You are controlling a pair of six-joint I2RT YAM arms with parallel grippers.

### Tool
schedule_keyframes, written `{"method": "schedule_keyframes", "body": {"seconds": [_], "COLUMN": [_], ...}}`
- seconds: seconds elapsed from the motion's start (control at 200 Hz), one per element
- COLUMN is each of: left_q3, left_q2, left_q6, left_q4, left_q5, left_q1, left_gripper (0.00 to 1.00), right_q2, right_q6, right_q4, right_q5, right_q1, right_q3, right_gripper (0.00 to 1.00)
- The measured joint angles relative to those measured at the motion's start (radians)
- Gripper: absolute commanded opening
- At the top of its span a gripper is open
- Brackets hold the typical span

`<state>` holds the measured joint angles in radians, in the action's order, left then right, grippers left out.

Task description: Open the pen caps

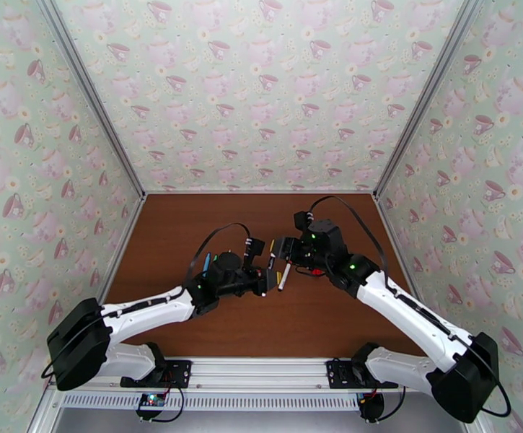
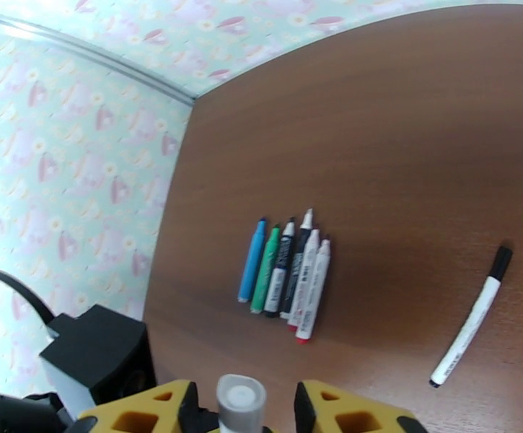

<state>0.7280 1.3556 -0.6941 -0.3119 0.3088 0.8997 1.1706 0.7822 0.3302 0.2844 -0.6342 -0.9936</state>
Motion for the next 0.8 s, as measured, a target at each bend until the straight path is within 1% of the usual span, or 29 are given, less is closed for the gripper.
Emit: {"method": "schedule_keyframes", "body": {"seconds": [0.15,0.491,0.801], "left_q3": [-0.001,-0.001,-0.001], "left_q2": [-0.001,-0.003,-0.003], "left_q6": [0.007,0.017,0.022], "left_q4": [-0.001,-0.002,0.001], "left_q5": [0.013,0.019,0.037], "left_q1": [0.000,0.000,0.000], "left_gripper": [0.07,0.07,0.07], "right_q2": [0.005,0.035,0.050], "right_q6": [0.000,-0.001,-0.008], "right_q4": [-0.014,-0.015,-0.010], "right_q5": [0.042,0.064,0.064], "right_q1": [0.000,0.001,0.000], "right_q3": [0.000,0.000,0.000], "right_gripper": [0.40,0.31,0.19]}}
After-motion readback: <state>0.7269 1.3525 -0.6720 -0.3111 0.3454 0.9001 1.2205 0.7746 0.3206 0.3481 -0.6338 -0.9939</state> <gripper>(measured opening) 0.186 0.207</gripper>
